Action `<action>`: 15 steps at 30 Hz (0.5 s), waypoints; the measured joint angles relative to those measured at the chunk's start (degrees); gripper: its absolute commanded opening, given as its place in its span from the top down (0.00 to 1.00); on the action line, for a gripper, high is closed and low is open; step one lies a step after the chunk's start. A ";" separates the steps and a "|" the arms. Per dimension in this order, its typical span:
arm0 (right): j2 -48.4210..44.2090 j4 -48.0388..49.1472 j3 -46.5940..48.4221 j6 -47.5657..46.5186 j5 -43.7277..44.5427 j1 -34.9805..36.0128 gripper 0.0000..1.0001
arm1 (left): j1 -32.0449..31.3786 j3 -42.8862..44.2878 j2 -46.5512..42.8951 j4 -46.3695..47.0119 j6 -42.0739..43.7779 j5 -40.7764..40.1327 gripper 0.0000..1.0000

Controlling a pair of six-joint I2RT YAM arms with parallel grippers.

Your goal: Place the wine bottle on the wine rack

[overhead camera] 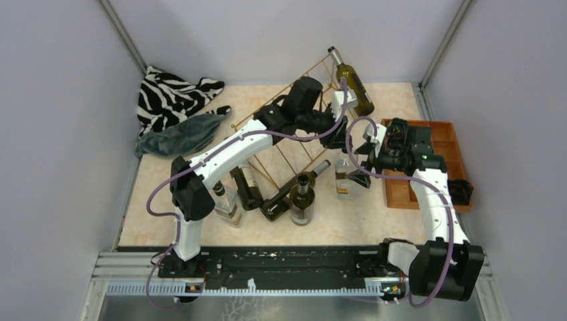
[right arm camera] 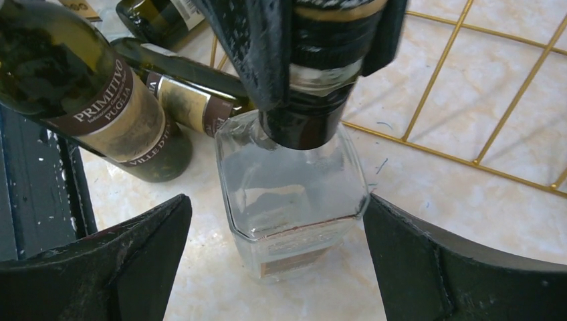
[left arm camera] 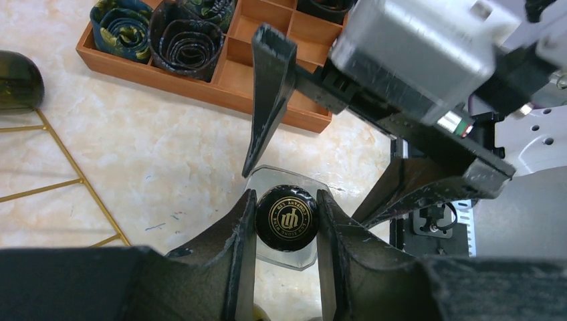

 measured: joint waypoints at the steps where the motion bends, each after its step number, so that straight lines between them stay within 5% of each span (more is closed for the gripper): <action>1: 0.00 0.98 -1.16 -0.04 0.09 0.44 0.03 | 0.02 -0.26 0.00 0.48 0.09 0.28 1.00; 15: 0.98 15.96 -6.45 8.37 -0.35 1.03 0.02 | 2.14 -9.27 -2.97 9.57 0.31 4.98 1.00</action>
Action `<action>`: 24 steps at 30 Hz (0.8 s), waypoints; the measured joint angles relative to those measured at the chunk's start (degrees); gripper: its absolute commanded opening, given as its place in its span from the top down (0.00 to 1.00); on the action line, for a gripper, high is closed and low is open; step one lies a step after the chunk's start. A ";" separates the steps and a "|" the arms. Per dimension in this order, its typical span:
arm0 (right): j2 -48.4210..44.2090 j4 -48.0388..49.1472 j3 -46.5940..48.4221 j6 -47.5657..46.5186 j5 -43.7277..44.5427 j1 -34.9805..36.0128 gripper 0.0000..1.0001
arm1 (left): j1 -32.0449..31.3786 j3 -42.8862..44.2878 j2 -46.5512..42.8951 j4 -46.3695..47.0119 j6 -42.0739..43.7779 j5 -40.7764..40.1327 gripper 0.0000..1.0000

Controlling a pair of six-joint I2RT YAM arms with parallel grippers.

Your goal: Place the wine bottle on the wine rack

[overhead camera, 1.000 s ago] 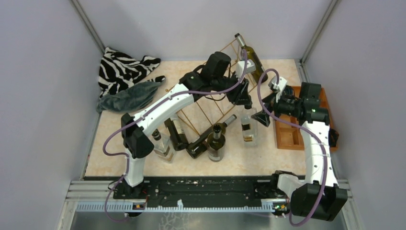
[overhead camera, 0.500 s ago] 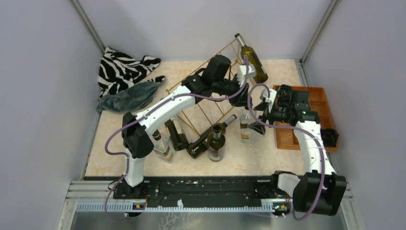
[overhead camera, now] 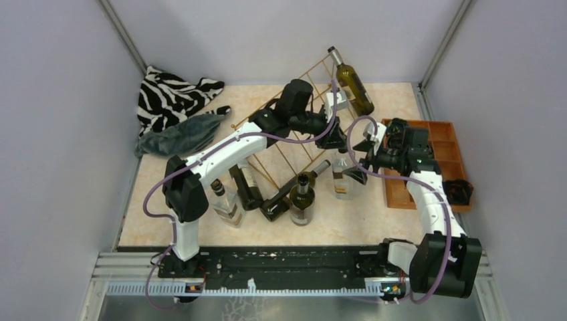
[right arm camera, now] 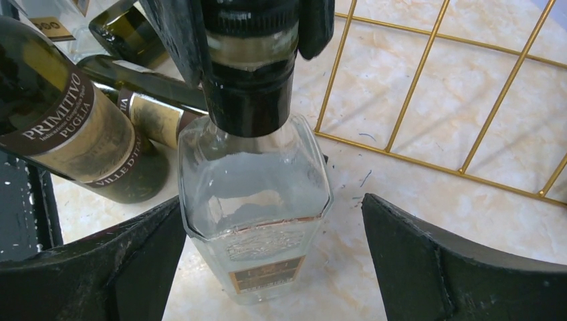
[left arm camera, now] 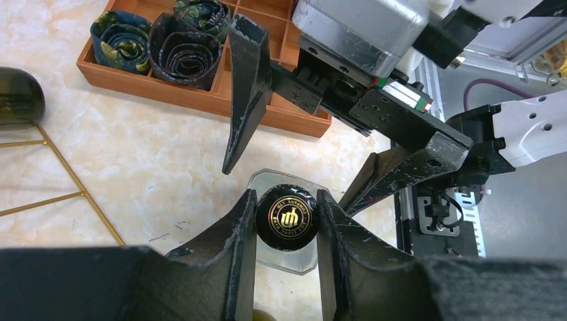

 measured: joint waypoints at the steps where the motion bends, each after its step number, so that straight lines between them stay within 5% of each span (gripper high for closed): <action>1: 0.15 1.03 -0.50 0.24 -0.20 0.00 0.02 | 0.02 -0.33 -0.04 0.50 0.02 0.22 1.00; 13: 1.81 6.21 -5.11 -4.76 -1.49 1.77 0.02 | 0.61 -3.80 -1.70 3.54 0.92 2.08 1.00; 24: 6.78 1.20 -3.74 -13.97 -4.37 3.48 0.07 | 0.61 -9.88 -4.87 8.66 1.25 2.40 1.00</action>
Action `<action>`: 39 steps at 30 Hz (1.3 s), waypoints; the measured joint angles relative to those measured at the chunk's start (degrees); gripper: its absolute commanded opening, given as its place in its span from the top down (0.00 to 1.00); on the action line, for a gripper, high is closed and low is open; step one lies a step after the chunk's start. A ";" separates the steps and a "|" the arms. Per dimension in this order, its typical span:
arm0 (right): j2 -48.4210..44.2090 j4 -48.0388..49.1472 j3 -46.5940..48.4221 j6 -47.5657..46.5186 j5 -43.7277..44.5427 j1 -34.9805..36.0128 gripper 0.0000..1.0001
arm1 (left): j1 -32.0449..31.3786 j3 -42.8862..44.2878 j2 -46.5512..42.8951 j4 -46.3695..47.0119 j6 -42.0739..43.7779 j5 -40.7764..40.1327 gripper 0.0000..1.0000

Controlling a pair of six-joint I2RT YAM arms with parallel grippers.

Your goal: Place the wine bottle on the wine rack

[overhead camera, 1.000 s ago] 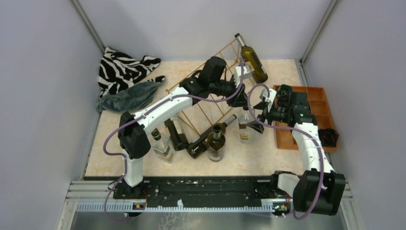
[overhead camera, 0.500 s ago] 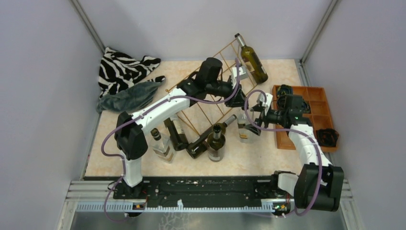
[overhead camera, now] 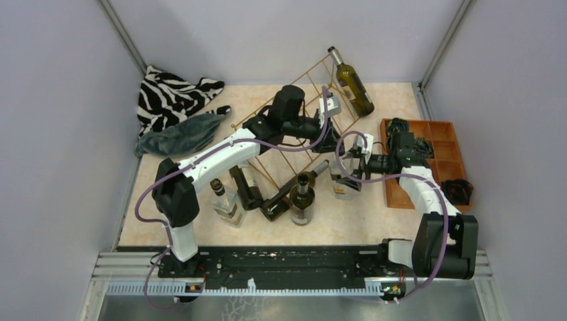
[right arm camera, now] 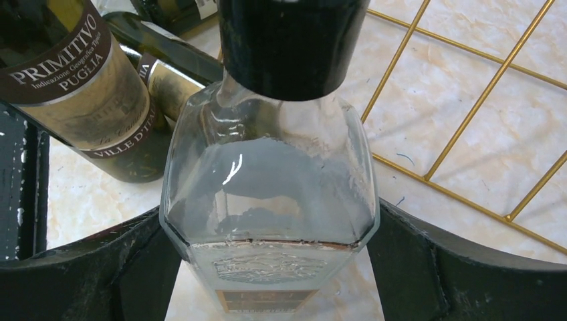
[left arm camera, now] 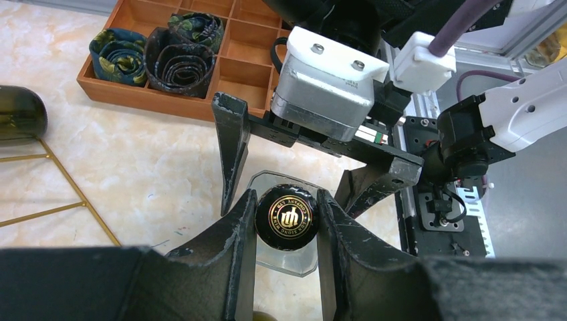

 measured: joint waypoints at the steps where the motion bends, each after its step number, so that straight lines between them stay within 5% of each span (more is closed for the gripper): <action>1: 0.00 0.24 0.00 0.37 -0.09 0.00 0.08 | 0.00 -0.33 -0.15 0.35 0.00 0.00 1.00; 13: -2.73 10.34 -3.10 11.82 -1.92 0.66 0.26 | 0.00 -1.25 -0.35 2.12 -0.22 -0.31 1.00; 16: -2.73 10.93 -3.39 12.59 -2.64 0.66 0.42 | 0.00 -1.44 -0.35 2.60 -0.33 -0.35 1.00; 18: -2.71 11.06 -3.43 13.35 -2.64 0.57 0.66 | -0.02 -1.55 -0.37 2.75 -0.28 -0.24 1.00; 21: -2.71 10.93 -3.43 13.27 -2.82 0.55 0.92 | -0.07 -1.88 -0.57 2.97 -0.39 -0.55 0.84; 27: -2.71 10.56 -3.39 12.83 -2.86 0.55 1.00 | -0.37 -2.27 -1.05 3.19 -0.96 -2.56 0.23; 29: -2.73 10.56 -3.39 12.94 -2.80 0.66 1.00 | -0.28 -2.45 -1.44 4.31 -1.73 -5.20 0.13; 33: -2.99 11.23 -3.39 14.84 -1.86 0.35 1.00 | -0.07 -3.30 -3.69 6.58 -3.54 -11.02 0.03; 39: -3.23 11.93 -3.28 19.12 -0.55 -1.49 1.00 | 0.07 -3.78 -10.14 10.43 -5.01 -16.98 0.03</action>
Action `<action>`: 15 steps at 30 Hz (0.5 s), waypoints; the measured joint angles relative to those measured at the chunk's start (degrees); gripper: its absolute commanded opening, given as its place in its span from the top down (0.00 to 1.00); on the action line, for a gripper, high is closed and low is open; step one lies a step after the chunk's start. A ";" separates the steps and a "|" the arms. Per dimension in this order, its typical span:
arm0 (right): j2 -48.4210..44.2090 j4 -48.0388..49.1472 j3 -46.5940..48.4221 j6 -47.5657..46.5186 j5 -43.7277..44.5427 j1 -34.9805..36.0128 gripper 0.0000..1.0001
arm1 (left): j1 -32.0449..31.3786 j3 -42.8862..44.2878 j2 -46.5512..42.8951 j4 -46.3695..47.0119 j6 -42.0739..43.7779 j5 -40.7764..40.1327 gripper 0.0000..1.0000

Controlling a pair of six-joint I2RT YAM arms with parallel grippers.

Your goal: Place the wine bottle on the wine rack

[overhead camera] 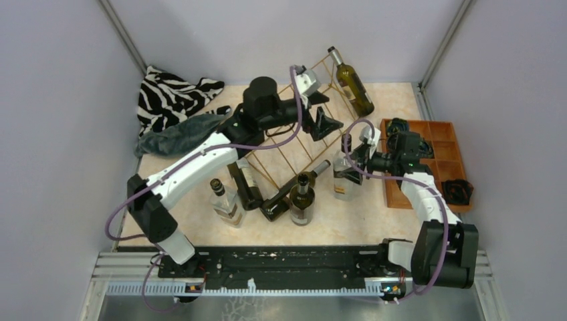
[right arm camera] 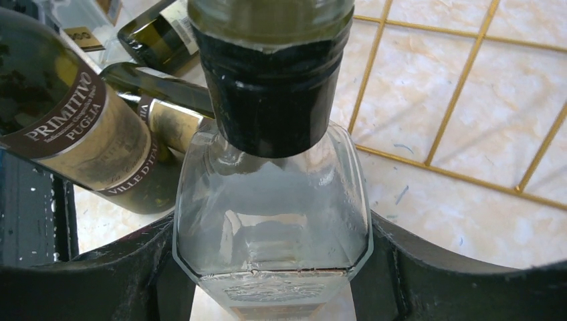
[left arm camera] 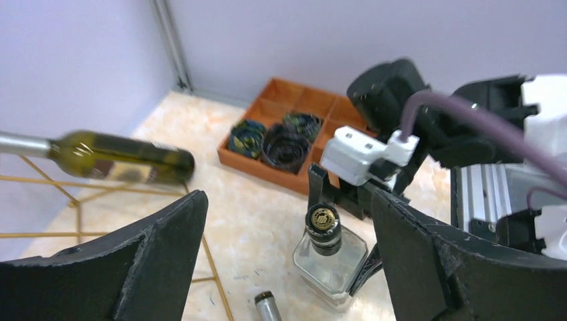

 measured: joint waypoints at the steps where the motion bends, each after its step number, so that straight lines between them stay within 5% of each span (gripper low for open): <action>1: 0.00 -0.07 0.26 1.20 0.50 -0.55 1.00 | -0.02 0.00 -1.29 0.42 0.02 -0.61 0.03; 15: 7.72 -1.70 16.17 8.81 13.60 -1.95 1.00 | -0.02 -13.49 -22.49 -0.85 1.99 -4.48 0.03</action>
